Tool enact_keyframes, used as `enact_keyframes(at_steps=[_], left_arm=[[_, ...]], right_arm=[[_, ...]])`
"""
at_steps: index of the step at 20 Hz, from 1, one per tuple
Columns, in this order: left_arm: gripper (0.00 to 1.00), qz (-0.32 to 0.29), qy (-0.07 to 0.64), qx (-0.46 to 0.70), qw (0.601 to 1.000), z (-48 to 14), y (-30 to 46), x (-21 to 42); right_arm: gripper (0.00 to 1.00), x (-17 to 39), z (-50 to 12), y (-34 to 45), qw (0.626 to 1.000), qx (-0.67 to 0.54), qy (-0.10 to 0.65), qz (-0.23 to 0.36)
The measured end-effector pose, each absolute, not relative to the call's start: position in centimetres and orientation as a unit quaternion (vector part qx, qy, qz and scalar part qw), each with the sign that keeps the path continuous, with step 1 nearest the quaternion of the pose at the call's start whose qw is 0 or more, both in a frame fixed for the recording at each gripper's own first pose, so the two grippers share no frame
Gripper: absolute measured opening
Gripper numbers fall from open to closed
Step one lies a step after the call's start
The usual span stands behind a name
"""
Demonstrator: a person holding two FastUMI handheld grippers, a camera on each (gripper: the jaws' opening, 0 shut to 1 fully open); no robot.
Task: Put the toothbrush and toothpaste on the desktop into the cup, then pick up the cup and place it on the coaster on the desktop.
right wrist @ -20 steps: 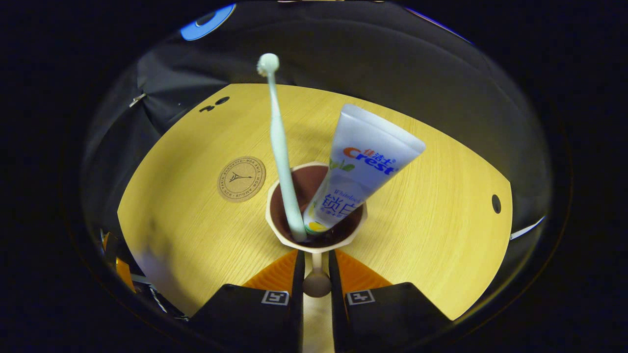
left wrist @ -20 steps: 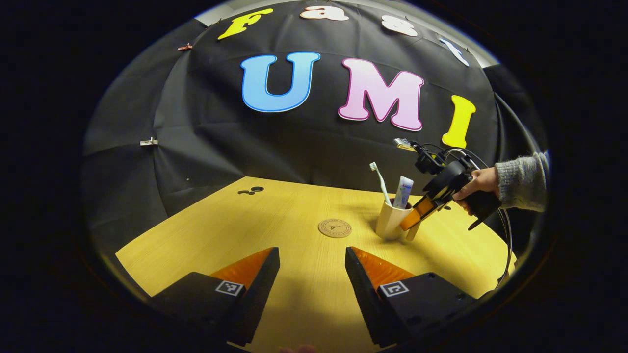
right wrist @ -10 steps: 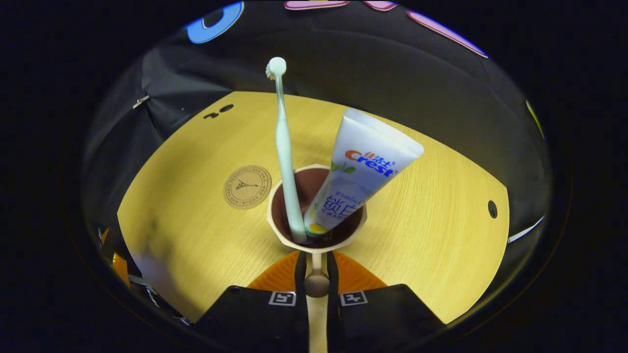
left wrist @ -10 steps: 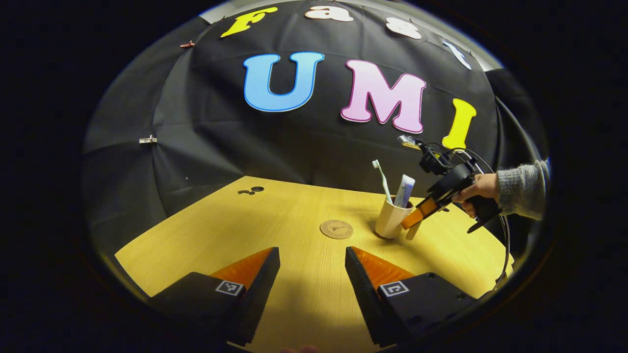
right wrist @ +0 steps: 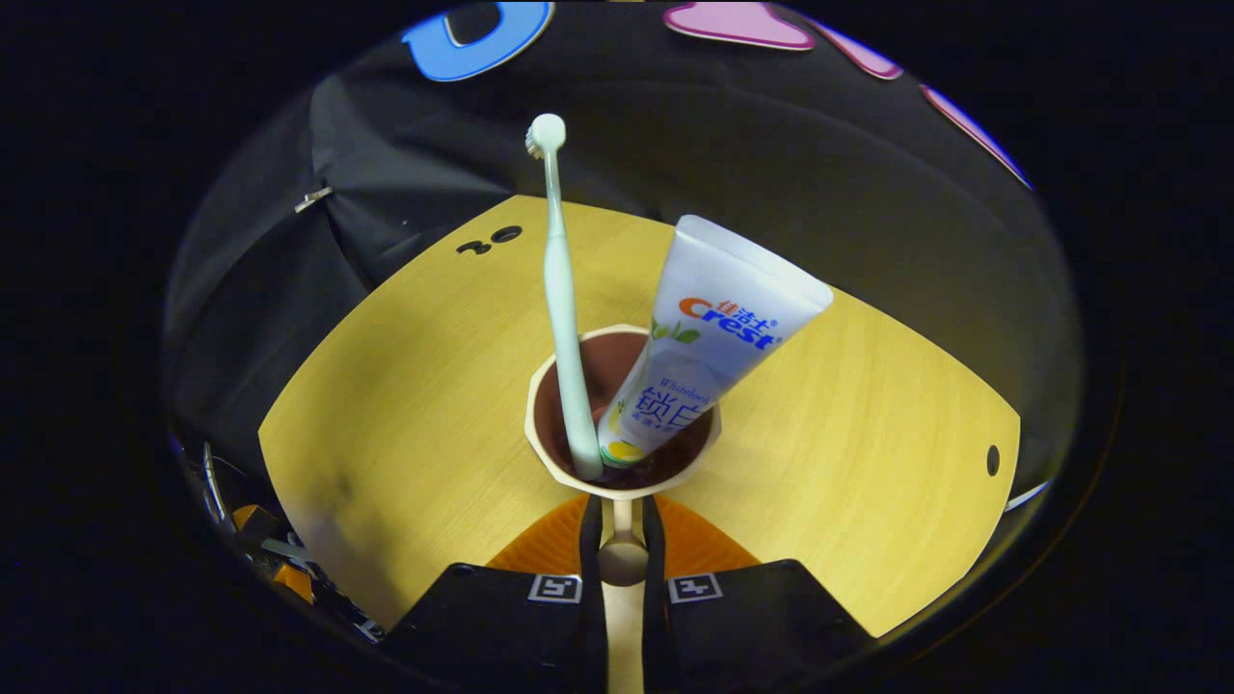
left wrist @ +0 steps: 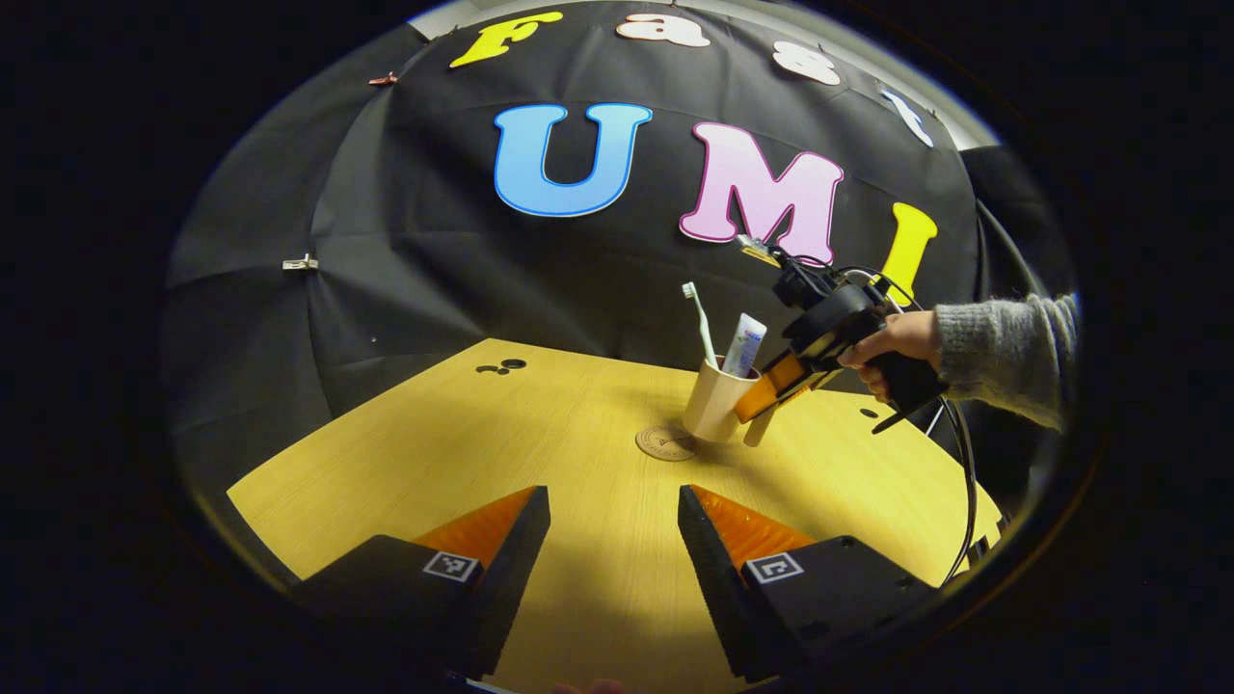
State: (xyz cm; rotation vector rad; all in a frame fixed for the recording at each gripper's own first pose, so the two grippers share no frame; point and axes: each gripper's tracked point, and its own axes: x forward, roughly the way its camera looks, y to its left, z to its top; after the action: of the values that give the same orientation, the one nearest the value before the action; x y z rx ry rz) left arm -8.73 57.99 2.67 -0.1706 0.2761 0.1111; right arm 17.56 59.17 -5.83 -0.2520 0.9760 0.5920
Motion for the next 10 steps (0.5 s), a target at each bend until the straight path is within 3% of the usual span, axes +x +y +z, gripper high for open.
enact_keyframes(at_steps=[10], left_arm=[[0.86, 0.076, 0.147, -0.094, 0.982, 1.7, 60.3, -10.2]], right_arm=[[0.17, 17.5, -6.3, 60.2, 0.822, -0.154, 0.471, 0.282]])
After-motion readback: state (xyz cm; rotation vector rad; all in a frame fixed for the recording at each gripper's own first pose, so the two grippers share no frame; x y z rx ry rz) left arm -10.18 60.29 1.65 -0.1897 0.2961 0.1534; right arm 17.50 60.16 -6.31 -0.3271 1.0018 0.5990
